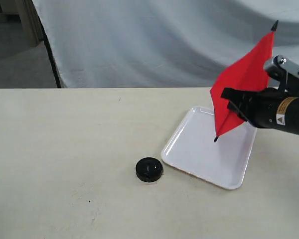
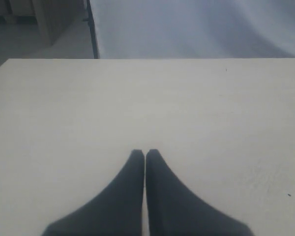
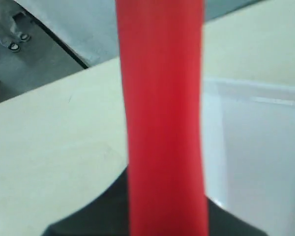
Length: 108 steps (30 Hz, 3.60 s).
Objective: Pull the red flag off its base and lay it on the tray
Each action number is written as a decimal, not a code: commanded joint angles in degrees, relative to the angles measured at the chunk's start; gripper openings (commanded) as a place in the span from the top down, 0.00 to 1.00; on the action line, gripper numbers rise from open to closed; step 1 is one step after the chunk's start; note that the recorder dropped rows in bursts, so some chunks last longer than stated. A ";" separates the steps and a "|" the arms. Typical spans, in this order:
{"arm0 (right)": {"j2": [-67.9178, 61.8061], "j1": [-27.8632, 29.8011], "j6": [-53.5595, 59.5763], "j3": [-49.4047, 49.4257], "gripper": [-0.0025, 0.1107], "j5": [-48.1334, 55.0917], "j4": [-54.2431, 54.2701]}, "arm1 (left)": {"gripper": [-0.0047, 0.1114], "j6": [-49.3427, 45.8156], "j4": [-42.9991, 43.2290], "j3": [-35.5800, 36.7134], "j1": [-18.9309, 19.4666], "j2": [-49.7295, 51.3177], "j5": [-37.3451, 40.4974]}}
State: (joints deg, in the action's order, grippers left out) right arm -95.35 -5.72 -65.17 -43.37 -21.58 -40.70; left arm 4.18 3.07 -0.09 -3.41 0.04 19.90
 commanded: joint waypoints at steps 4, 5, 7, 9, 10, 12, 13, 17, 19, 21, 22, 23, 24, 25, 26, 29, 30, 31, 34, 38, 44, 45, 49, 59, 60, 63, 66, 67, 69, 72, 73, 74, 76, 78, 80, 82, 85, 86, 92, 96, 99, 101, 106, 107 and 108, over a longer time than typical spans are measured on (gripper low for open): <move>-10.51 0.11 -18.75 -1.39 0.98 -9.83 -13.57 | 0.95 0.14 -0.33 0.09 -0.17 -0.04 -0.22; -11.84 0.11 -19.92 -1.69 0.98 -9.83 -14.00 | 0.95 0.14 -0.33 0.09 -0.17 -0.04 -0.22; -14.11 0.11 -21.50 -1.99 0.98 -9.83 -14.19 | 0.95 0.14 -0.33 0.09 -0.17 -0.04 -0.22; -15.73 0.11 -21.62 -2.19 0.98 -9.83 -13.83 | 0.95 0.14 -0.33 0.09 -0.17 -0.04 -0.22; -16.27 0.11 -21.62 -2.45 0.98 -9.71 -13.83 | 0.95 0.14 -0.33 0.09 -0.17 -0.04 -0.22; -17.09 0.11 -21.85 -2.59 0.98 -9.45 -13.42 | 0.95 0.14 -0.33 0.09 -0.17 -0.04 -0.22; -17.32 0.11 -21.85 -2.59 0.98 -9.08 -13.17 | 0.95 0.14 -0.33 0.09 -0.17 -0.04 -0.22; -17.41 0.24 -21.85 -2.59 0.98 -7.00 -12.83 | 0.95 0.14 -0.33 0.09 -0.17 -0.04 -0.22; -17.41 0.24 -21.85 -2.59 0.98 -5.79 -12.83 | 0.95 0.14 -0.33 0.09 -0.17 -0.04 -0.22; -17.41 0.24 -21.85 -2.59 0.94 -4.90 -12.28 | 0.95 0.14 -0.33 0.09 -0.17 -0.04 -0.22; -17.41 0.24 -21.85 -2.59 0.91 -4.90 -12.26 | 0.95 0.14 -0.33 0.09 -0.17 -0.04 -0.22; -17.41 0.24 -21.85 -2.59 0.85 -4.90 -12.26 | 0.95 0.14 -0.33 0.09 -0.17 -0.04 -0.22; -17.41 0.24 -21.85 -2.59 0.78 -4.90 -12.26 | 0.95 0.14 -0.33 0.09 -0.17 -0.04 -0.22; -17.41 0.24 -21.85 -2.59 0.72 -4.90 -12.26 | 0.95 0.14 -0.33 0.09 -0.17 -0.04 -0.22; -17.41 0.24 -21.85 -2.59 0.65 -4.90 -12.43 | 0.95 0.14 -0.33 0.09 -0.17 -0.04 -0.22; -17.04 0.24 -21.85 -2.59 0.47 -4.90 -14.72 | 0.95 0.14 -0.33 0.09 -0.17 -0.04 -0.22; -16.83 0.24 -21.85 -2.59 0.43 -4.72 -15.64 | 0.95 0.14 -0.33 0.09 -0.17 -0.04 -0.22; -16.37 0.24 -21.85 -2.59 0.40 -4.62 -16.45 | 0.95 0.14 -0.33 0.09 -0.17 -0.04 -0.22; -13.87 0.24 -21.85 -2.59 0.38 -2.72 -19.38 | 0.95 0.14 -0.33 0.09 -0.17 -0.04 -0.22; -8.42 0.24 -21.85 -2.59 0.38 2.71 -22.91 | 0.95 0.14 -0.33 0.09 -0.17 -0.04 -0.22; 0.98 0.24 -21.85 -2.49 0.38 16.52 -32.40 | 0.95 0.14 -0.33 0.09 -0.28 -0.04 -0.22; 2.24 0.24 -21.85 -2.49 0.38 18.03 -34.02 | 0.95 0.14 -0.33 0.09 -0.28 -0.04 -0.22; 5.82 0.24 -20.02 -2.49 0.38 19.05 -41.02 | 0.95 0.14 -0.33 0.09 -0.28 -0.04 -0.22; 9.35 0.24 -15.43 -1.74 0.98 23.46 -44.39 | 0.95 0.14 -0.33 0.09 -0.28 -0.04 -0.22; 9.40 0.24 -15.52 -1.74 0.98 24.07 -44.39 | 0.95 0.14 -0.33 0.09 -0.28 -0.04 -0.22; 9.43 0.24 -15.82 -1.64 0.98 24.99 -44.39 | 0.95 0.14 -0.33 0.09 -0.28 -0.04 -0.22; 9.43 -1.25 -13.79 -1.64 0.98 26.83 -44.39 | 0.95 0.14 -0.33 0.09 -0.28 -0.04 -0.22; 9.43 -2.49 -12.38 -1.64 0.98 29.41 -44.39 | 0.95 0.14 -0.33 0.09 -0.28 -0.04 -0.22; 9.43 -5.63 -8.14 -1.64 0.98 36.64 -43.79 | 0.95 0.14 -0.33 0.09 -0.28 -0.04 -0.22; 8.92 -11.04 5.90 -2.98 0.98 53.15 -37.43 | 0.95 0.14 -0.33 0.09 -0.28 -0.04 -0.22; 8.32 -12.67 12.70 -4.38 0.98 58.25 -33.46 | 0.95 0.14 -0.33 0.09 -0.28 -0.04 -0.22; 8.00 -13.24 16.82 -5.52 0.98 62.54 -30.22 | 0.95 0.14 -0.33 0.09 -0.28 -0.04 -0.22; 7.63 -13.07 27.70 -8.65 0.98 68.16 -19.51 | 0.95 0.14 -0.33 0.09 -0.28 -0.04 -0.22; 7.92 -11.37 36.52 -10.87 0.98 70.15 -8.21 | 0.95 0.14 -0.33 0.09 -0.28 -0.04 -0.22; 9.29 -8.32 45.56 -12.01 0.98 70.97 5.32 | 0.95 0.14 -0.33 0.09 -0.28 -0.04 -0.22; 11.37 -4.55 54.13 -11.90 0.98 70.97 18.19 | 0.95 0.14 -0.33 0.09 -0.28 -0.04 -0.22; 15.49 0.94 64.36 -11.43 0.98 71.90 32.83 | 0.95 0.14 -0.33 0.09 -0.28 -0.04 -0.22; 17.04 2.47 65.86 -11.19 0.98 71.53 35.19 | 0.95 0.14 -0.33 0.09 -0.28 -0.04 -0.22; 35.26 5.13 58.66 -2.22 0.98 57.45 36.60 | 0.95 0.14 -0.33 0.09 -0.28 -0.04 -0.22; 48.74 5.13 53.11 6.11 0.98 43.52 34.49 | 0.95 0.14 -0.33 0.09 -0.28 -0.04 -0.22; 56.88 5.13 52.40 12.59 0.98 36.13 32.21 | 0.95 0.14 -0.33 0.09 -0.28 -0.04 -0.22; 61.84 5.13 52.54 16.66 0.98 31.87 31.55 | 0.95 0.14 -0.33 0.09 -0.28 -0.04 -0.22; 72.68 5.13 50.18 21.85 0.98 23.29 32.64 | 0.95 0.14 -0.33 0.09 -0.28 -0.04 -0.22; 74.78 5.13 50.18 22.32 0.98 22.72 32.64 | 0.95 0.14 -0.33 0.09 -0.28 -0.04 -0.22; 76.46 5.13 50.18 22.84 0.98 22.49 32.64 | 0.95 0.14 -0.33 0.09 -0.28 -0.04 -0.22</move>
State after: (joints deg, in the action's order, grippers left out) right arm -23.45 -0.98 -14.54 -21.91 4.08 -7.80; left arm 4.18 3.07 -0.09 -3.41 0.04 19.90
